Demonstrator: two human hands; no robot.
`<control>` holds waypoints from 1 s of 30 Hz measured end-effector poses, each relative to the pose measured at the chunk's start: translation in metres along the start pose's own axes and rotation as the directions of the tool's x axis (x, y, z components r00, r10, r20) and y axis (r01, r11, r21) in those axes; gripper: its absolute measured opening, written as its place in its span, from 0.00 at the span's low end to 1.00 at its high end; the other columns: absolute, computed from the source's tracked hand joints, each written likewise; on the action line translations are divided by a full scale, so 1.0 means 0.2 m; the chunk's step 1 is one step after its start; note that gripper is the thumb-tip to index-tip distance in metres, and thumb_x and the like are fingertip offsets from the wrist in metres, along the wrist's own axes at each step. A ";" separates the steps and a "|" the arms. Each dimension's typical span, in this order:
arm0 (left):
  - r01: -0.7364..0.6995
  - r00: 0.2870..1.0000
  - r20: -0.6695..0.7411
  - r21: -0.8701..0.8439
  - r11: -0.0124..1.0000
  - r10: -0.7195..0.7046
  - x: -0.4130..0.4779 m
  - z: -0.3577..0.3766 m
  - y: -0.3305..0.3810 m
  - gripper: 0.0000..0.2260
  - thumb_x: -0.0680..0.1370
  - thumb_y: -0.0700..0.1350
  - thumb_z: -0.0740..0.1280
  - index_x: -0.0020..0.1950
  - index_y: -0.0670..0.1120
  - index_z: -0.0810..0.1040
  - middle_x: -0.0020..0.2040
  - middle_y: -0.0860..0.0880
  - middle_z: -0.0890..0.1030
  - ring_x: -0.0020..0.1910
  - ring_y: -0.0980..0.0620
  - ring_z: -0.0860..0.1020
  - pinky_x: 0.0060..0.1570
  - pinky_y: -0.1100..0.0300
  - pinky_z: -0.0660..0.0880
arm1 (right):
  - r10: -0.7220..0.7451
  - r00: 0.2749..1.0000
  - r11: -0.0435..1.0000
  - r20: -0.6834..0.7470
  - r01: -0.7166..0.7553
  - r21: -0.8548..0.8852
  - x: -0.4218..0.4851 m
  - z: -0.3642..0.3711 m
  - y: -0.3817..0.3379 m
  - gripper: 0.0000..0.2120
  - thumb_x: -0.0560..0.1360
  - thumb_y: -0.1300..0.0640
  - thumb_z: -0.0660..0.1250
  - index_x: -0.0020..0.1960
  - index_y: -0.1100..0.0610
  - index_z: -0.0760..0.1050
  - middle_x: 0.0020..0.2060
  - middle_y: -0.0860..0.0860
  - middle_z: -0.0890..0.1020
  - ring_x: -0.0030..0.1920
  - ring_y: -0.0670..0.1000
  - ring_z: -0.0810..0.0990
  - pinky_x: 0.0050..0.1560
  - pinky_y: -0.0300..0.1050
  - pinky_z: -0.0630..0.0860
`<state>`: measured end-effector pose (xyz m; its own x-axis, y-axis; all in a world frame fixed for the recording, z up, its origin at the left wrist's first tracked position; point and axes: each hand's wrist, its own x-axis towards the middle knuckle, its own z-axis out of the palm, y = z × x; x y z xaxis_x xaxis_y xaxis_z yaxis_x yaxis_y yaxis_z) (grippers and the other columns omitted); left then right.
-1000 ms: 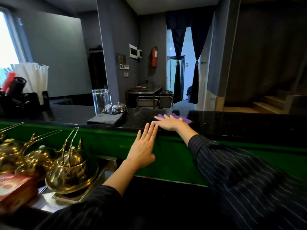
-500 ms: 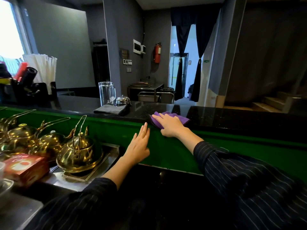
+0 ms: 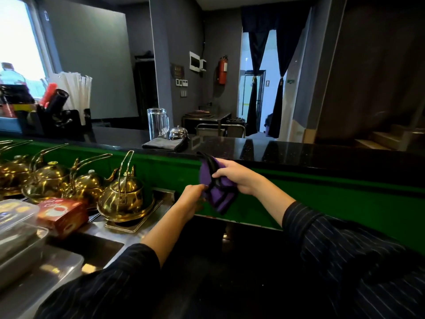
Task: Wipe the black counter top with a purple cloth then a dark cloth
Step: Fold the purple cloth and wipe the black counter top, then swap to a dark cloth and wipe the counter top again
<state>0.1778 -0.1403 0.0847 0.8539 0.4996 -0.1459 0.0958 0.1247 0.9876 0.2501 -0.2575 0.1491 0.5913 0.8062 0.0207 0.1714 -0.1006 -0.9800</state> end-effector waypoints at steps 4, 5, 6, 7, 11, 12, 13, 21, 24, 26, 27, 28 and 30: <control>0.130 0.990 -0.034 -0.148 0.980 -0.136 -0.06 -0.11 -0.05 0.08 0.77 0.40 0.58 0.41 0.44 0.74 0.31 0.46 0.78 0.32 0.47 0.75 0.37 0.58 0.68 | -0.027 0.998 0.985 0.064 0.037 -0.166 -0.01 0.15 0.06 0.28 0.77 0.70 0.59 0.74 0.52 0.67 0.64 0.54 0.77 0.63 0.55 0.76 0.66 0.51 0.71; 0.131 0.988 -0.059 -0.161 0.978 -0.142 -0.07 -0.15 -0.06 0.07 0.77 0.40 0.58 0.41 0.44 0.74 0.30 0.46 0.79 0.32 0.47 0.75 0.37 0.58 0.69 | -0.072 0.994 0.931 0.087 0.098 -0.351 0.00 0.18 0.08 0.30 0.77 0.69 0.60 0.75 0.50 0.65 0.69 0.53 0.73 0.69 0.55 0.72 0.69 0.49 0.67; 0.124 0.986 -0.091 -0.164 0.979 -0.141 -0.08 -0.18 -0.09 0.06 0.77 0.39 0.59 0.42 0.43 0.74 0.30 0.46 0.79 0.32 0.47 0.75 0.36 0.58 0.69 | -0.111 0.986 0.835 0.127 0.162 -0.526 0.01 0.22 0.10 0.31 0.77 0.68 0.60 0.76 0.47 0.63 0.73 0.53 0.69 0.73 0.55 0.66 0.72 0.51 0.63; 0.117 0.983 -0.121 -0.180 0.977 -0.140 -0.10 -0.21 -0.10 0.04 0.76 0.38 0.60 0.43 0.43 0.74 0.32 0.45 0.79 0.31 0.48 0.75 0.34 0.59 0.70 | -0.129 0.977 0.719 0.168 0.209 -0.662 0.02 0.25 0.13 0.32 0.77 0.67 0.60 0.77 0.44 0.60 0.76 0.52 0.64 0.77 0.54 0.59 0.75 0.55 0.57; 0.092 0.955 -0.250 -0.262 0.961 -0.160 -0.15 -0.32 -0.16 0.04 0.78 0.37 0.59 0.45 0.41 0.73 0.34 0.43 0.78 0.29 0.47 0.78 0.23 0.59 0.76 | -0.200 0.950 0.359 0.238 0.297 -0.885 -0.02 0.37 0.21 0.35 0.78 0.66 0.55 0.78 0.42 0.52 0.79 0.49 0.55 0.79 0.53 0.50 0.74 0.68 0.44; 0.091 0.950 -0.265 -0.274 0.957 -0.166 -0.17 -0.35 -0.16 0.04 0.78 0.37 0.59 0.46 0.40 0.73 0.37 0.41 0.79 0.33 0.45 0.79 0.23 0.58 0.77 | -0.226 0.945 0.310 0.237 0.300 -0.902 -0.03 0.41 0.24 0.34 0.78 0.66 0.55 0.79 0.42 0.51 0.79 0.51 0.55 0.79 0.53 0.50 0.74 0.68 0.45; 0.092 0.947 -0.273 -0.281 0.955 -0.171 -0.19 -0.37 -0.16 0.05 0.78 0.36 0.58 0.47 0.40 0.73 0.39 0.40 0.78 0.35 0.44 0.79 0.25 0.56 0.78 | -0.245 0.944 0.300 0.223 0.292 -0.908 -0.04 0.45 0.26 0.34 0.78 0.65 0.55 0.79 0.42 0.50 0.79 0.52 0.55 0.79 0.54 0.51 0.74 0.67 0.47; 0.111 0.932 -0.319 -0.200 0.974 -0.172 -0.33 -0.66 -0.19 0.06 0.78 0.37 0.59 0.45 0.41 0.74 0.38 0.44 0.76 0.35 0.48 0.76 0.32 0.54 0.76 | -0.214 0.969 0.747 0.123 0.243 -0.619 0.06 0.76 0.38 0.28 0.80 0.57 0.60 0.77 0.46 0.58 0.71 0.57 0.71 0.67 0.61 0.72 0.66 0.55 0.70; 0.116 0.902 -0.378 -0.249 0.961 -0.207 -0.37 -0.78 -0.21 0.07 0.78 0.35 0.57 0.43 0.42 0.72 0.38 0.44 0.75 0.33 0.47 0.77 0.24 0.59 0.78 | -0.217 0.973 0.889 0.074 0.229 -0.397 0.08 0.85 0.35 0.22 0.81 0.57 0.61 0.74 0.50 0.66 0.65 0.53 0.77 0.67 0.54 0.74 0.65 0.44 0.67; 0.101 0.889 -0.416 -0.226 0.969 -0.190 -0.39 -0.84 -0.23 0.08 0.78 0.34 0.57 0.42 0.43 0.71 0.38 0.44 0.76 0.28 0.48 0.79 0.23 0.59 0.78 | -0.234 0.969 0.920 0.074 0.246 -0.306 0.08 0.92 0.33 0.20 0.80 0.55 0.61 0.72 0.49 0.68 0.63 0.52 0.79 0.66 0.53 0.75 0.66 0.45 0.67; 0.081 0.887 -0.432 -0.198 0.977 -0.162 -0.39 -0.86 -0.25 0.07 0.77 0.33 0.57 0.45 0.43 0.71 0.39 0.44 0.76 0.28 0.48 0.79 0.26 0.57 0.78 | -0.235 0.968 0.913 0.086 0.250 -0.322 0.09 0.94 0.34 0.21 0.80 0.52 0.60 0.72 0.48 0.67 0.65 0.52 0.78 0.68 0.54 0.73 0.69 0.49 0.66; 0.059 0.883 -0.451 -0.174 0.983 -0.133 -0.40 -0.87 -0.26 0.07 0.76 0.32 0.58 0.49 0.43 0.70 0.40 0.44 0.76 0.31 0.47 0.79 0.29 0.56 0.78 | -0.227 0.967 0.883 0.119 0.256 -0.394 0.09 0.98 0.36 0.23 0.80 0.49 0.59 0.74 0.46 0.64 0.70 0.53 0.73 0.72 0.56 0.68 0.72 0.56 0.62; 0.036 0.876 -0.472 -0.135 0.990 -0.096 -0.41 -0.89 -0.28 0.11 0.76 0.33 0.59 0.55 0.44 0.68 0.42 0.43 0.77 0.36 0.45 0.78 0.34 0.53 0.76 | -0.193 0.960 0.717 0.203 0.280 -0.639 0.06 1.04 0.40 0.27 0.82 0.46 0.55 0.79 0.45 0.51 0.79 0.53 0.55 0.79 0.55 0.50 0.75 0.65 0.48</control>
<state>0.0117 -0.0357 0.0310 0.4971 0.8308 -0.2505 0.0569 0.2569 0.9648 0.1066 -0.1339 0.0291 0.3742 0.9118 0.1690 0.7914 -0.2191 -0.5706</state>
